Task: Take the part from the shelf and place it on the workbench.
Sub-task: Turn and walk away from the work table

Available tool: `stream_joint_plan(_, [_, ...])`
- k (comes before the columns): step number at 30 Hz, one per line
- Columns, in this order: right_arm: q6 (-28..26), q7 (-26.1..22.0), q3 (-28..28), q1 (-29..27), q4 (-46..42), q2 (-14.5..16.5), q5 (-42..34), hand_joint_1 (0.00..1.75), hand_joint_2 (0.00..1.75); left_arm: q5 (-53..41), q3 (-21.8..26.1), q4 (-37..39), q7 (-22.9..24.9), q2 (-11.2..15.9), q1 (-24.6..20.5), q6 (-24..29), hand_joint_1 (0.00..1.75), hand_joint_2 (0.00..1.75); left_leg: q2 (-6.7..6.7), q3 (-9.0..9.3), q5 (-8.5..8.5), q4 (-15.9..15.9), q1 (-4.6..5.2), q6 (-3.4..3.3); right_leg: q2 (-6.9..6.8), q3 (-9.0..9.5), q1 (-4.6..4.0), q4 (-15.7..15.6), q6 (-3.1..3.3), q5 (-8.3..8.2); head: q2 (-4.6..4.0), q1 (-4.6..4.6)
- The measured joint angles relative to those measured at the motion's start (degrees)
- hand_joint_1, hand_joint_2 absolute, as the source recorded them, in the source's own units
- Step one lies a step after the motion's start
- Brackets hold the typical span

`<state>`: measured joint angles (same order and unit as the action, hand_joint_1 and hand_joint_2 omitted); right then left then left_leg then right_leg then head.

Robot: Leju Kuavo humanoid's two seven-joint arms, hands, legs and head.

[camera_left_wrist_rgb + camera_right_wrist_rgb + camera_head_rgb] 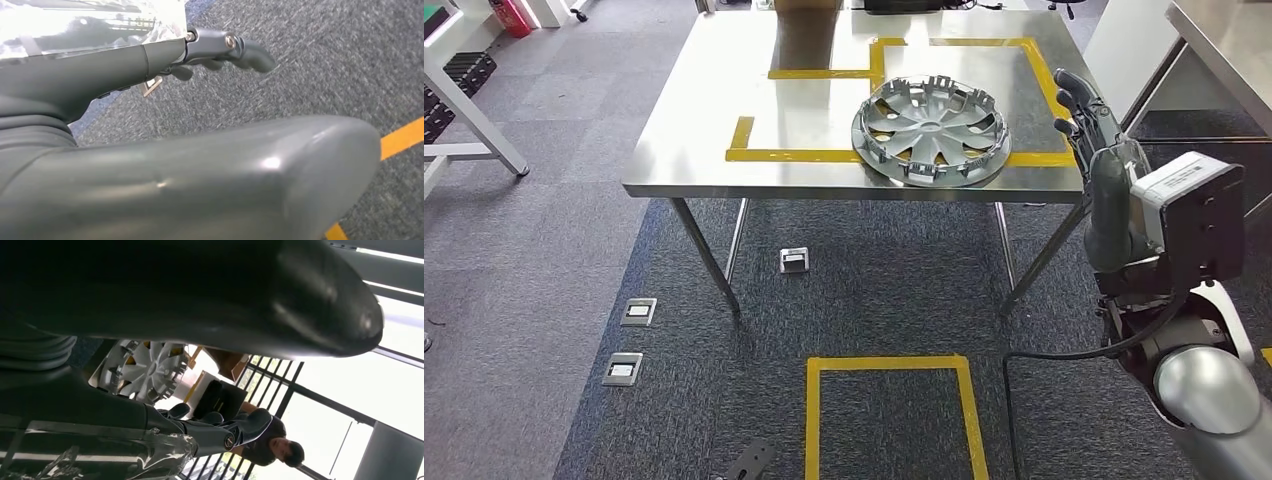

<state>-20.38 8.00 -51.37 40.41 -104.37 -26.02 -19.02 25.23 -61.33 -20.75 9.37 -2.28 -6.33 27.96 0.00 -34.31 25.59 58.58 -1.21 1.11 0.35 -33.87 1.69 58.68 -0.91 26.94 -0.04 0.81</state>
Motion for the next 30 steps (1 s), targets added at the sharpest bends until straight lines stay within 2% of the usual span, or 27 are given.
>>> stream_joint_plan(2, [0.03, -0.02, 0.01, 0.0, 0.0, 0.01, 0.0, 0.0, 0.0, 0.01, 0.0, -0.03, -0.01, 0.01, 0.05, -0.01, 0.0, 0.0, 0.01, -0.55, 1.05, 0.97, -0.17, 0.5, -0.08, -0.22, 0.06, 0.0, 0.88, -0.3, 0.0, -0.2])
stream_joint_plan(3, [0.05, -0.02, 0.02, 0.01, 0.0, 0.01, 0.0, 0.0, 0.0, 0.01, 0.0, -0.04, -0.01, 0.01, 0.04, -0.01, 0.0, 0.0, 0.01, -1.29, 2.55, 2.89, -0.22, 0.66, -0.14, -0.29, 0.11, -0.07, 1.25, -0.46, 0.0, -0.38])
stream_joint_plan(5, [0.11, -0.02, -0.01, 0.0, 0.0, 0.01, -0.01, 0.0, 0.0, 0.02, 0.0, -0.05, -0.01, 0.01, 0.05, -0.01, 0.0, 0.0, 0.02, -3.9, 6.7, 10.03, -0.25, 0.85, -0.22, -0.5, -0.01, -0.11, 1.74, -0.67, 0.0, -0.88])
stream_joint_plan(6, [0.14, -0.02, -0.07, -0.03, 0.01, 0.01, -0.01, 0.0, 0.0, 0.03, -0.01, -0.05, -0.01, 0.01, 0.06, -0.01, 0.0, 0.0, 0.02, -5.19, 8.26, 13.67, -0.25, 0.86, -0.24, -0.67, -0.13, -0.1, 1.88, -0.77, 0.0, -1.09])
stream_joint_plan(7, [0.15, -0.02, -0.14, -0.07, 0.01, 0.01, -0.02, 0.0, 0.0, 0.04, -0.01, -0.05, -0.01, 0.01, 0.09, -0.01, 0.0, 0.0, 0.02, -5.86, 8.92, 15.92, -0.24, 0.81, -0.24, -0.81, -0.26, -0.09, 1.97, -0.86, 0.0, -1.22])
stream_joint_plan(8, [0.16, -0.02, -0.2, -0.1, 0.01, 0.01, -0.03, 0.0, 0.0, 0.08, -0.02, -0.05, -0.01, 0.01, 0.1, 0.0, 0.0, 0.0, 0.02, -5.57, 8.49, 16.03, -0.23, 0.67, -0.22, -0.92, -0.37, -0.07, 2.01, -0.94, 0.01, -1.31])
stream_joint_plan(9, [0.16, -0.02, -0.24, -0.1, 0.01, 0.01, -0.04, 0.0, 0.0, 0.1, -0.02, -0.05, -0.02, 0.01, 0.11, 0.02, 0.0, 0.0, 0.01, -4.24, 7.09, 13.87, -0.2, 0.44, -0.19, -0.96, -0.45, -0.04, 1.98, -1.02, 0.01, -1.37])
stream_joint_plan(11, [0.16, -0.02, -0.21, -0.03, 0.0, 0.02, -0.06, 0.0, 0.0, 0.14, -0.02, -0.07, -0.05, 0.02, 0.05, 0.14, 0.0, 0.0, -0.01, -0.12, 3.87, 6.21, -0.02, -0.19, -0.14, -1.0, -0.55, -0.04, 1.72, -1.2, 0.01, -1.46])
stream_joint_plan(13, [0.17, -0.03, -0.17, 0.06, 0.0, 0.02, -0.09, 0.0, 0.0, 0.14, -0.02, -0.1, -0.12, 0.03, -0.02, 0.28, 0.0, 0.0, -0.05, 2.24, 2.7, 1.24, 0.32, -0.67, -0.11, -1.3, -0.6, -0.01, 1.11, -1.53, 0.01, -1.57])
stream_joint_plan(15, [0.19, -0.04, -0.18, 0.06, 0.0, 0.02, -0.12, 0.0, 0.0, 0.15, -0.02, -0.15, -0.15, 0.03, 0.03, 0.34, 0.0, 0.0, -0.09, 2.24, 2.69, 0.57, 0.57, -1.06, -0.12, -1.68, -0.56, -0.13, 0.28, -2.04, 0.02, -1.69])
stream_joint_plan(17, [0.2, -0.04, -0.13, 0.07, 0.0, -0.01, -0.13, 0.0, 0.0, 0.15, -0.02, -0.18, -0.14, 0.09, 0.06, 0.2, 0.0, 0.0, -0.09, 2.03, 2.16, 0.22, 0.48, -1.73, -0.18, -1.99, -0.39, -0.05, -0.39, -1.88, 0.02, -1.65])
stream_joint_plan(18, [0.21, -0.04, -0.09, 0.12, 0.0, -0.03, -0.13, 0.0, 0.0, 0.15, -0.02, -0.22, -0.14, 0.12, 0.03, 0.04, 0.0, 0.0, -0.08, 1.85, 1.82, 0.01, 0.44, -2.11, -0.2, -2.56, -0.36, 1.22, -0.61, -0.8, 0.01, -1.5])
stream_joint_plan(19, [0.21, -0.04, -0.06, 0.16, 0.01, -0.05, -0.14, 0.0, 0.0, 0.14, -0.02, -0.27, -0.15, 0.14, -0.02, -0.16, 0.0, 0.0, -0.06, 1.62, 1.52, -0.13, 0.42, -2.42, -0.21, -3.64, -0.33, 3.79, -0.76, 0.99, 0.01, -1.27])
stream_joint_plan(21, [0.22, -0.04, -0.11, 0.13, 0.03, -0.07, -0.14, 0.0, 0.0, 0.15, -0.02, -0.35, -0.15, 0.19, -0.07, -0.45, 0.0, 0.0, -0.02, 0.94, 1.06, -0.12, 0.72, -2.84, -0.22, -6.85, -0.38, 11.81, -0.96, 5.32, 0.0, -0.83])
stream_joint_plan(22, [0.22, -0.04, -0.16, 0.06, 0.05, -0.07, -0.14, 0.0, 0.0, 0.15, -0.02, -0.36, -0.15, 0.23, -0.07, -0.49, 0.0, 0.0, -0.01, 0.61, 0.84, -0.1, 0.92, -2.98, -0.22, -8.0, -0.41, 14.94, -0.95, 6.5, 0.0, -0.7])
stream_joint_plan(23, [0.22, -0.04, -0.2, 0.01, 0.07, -0.08, -0.14, 0.0, 0.0, 0.16, -0.02, -0.37, -0.15, 0.28, -0.06, -0.51, 0.0, 0.0, 0.0, 0.31, 0.62, -0.08, 1.13, -3.07, -0.22, -8.19, -0.47, 16.09, -0.81, 6.59, 0.01, -0.63])
stream_joint_plan(24, [0.22, -0.04, -0.22, -0.01, 0.08, -0.08, -0.14, 0.0, 0.0, 0.16, -0.02, -0.37, -0.14, 0.32, -0.06, -0.51, 0.0, 0.0, -0.01, 0.09, 0.43, -0.07, 1.34, -3.13, -0.22, -7.18, -0.6, 14.84, -0.51, 5.63, 0.01, -0.59])
stream_joint_plan(26, [0.22, -0.04, -0.21, 0.09, 0.07, -0.08, -0.13, 0.0, 0.0, 0.16, -0.02, -0.46, -0.15, 0.32, -0.06, -0.51, 0.0, 0.0, -0.04, -0.11, 0.14, -0.06, 1.7, -3.13, -0.24, -2.52, -1.13, 7.11, 0.66, 2.51, 0.0, -0.54])
stream_joint_plan(27, [0.22, -0.04, -0.17, 0.17, 0.06, -0.07, -0.13, 0.0, 0.0, 0.16, -0.02, -0.52, -0.15, 0.31, -0.09, -0.51, 0.0, 0.0, -0.05, -0.26, -0.01, -0.02, 1.86, -3.02, -0.34, -0.43, -1.42, 3.31, 1.25, 1.45, 0.0, -0.59])
stream_joint_plan(28, [0.24, -0.04, -0.15, 0.27, 0.05, -0.05, -0.14, 0.0, 0.0, 0.18, -0.02, -0.6, -0.15, 0.3, -0.12, -0.51, 0.0, 0.0, -0.05, -0.44, -0.2, 0.01, 1.9, -2.81, -0.42, 0.92, -1.7, 0.71, 1.7, 0.9, 0.01, -0.61])
stream_joint_plan(30, [0.26, -0.05, -0.1, 0.36, 0.03, -0.05, -0.14, 0.0, 0.0, 0.23, -0.04, -0.71, -0.15, 0.28, -0.14, -0.52, 0.0, 0.0, 0.01, -0.81, -0.6, 0.01, 1.79, -2.23, -0.45, 1.34, -2.05, -0.71, 2.1, 0.65, 0.01, -0.66])
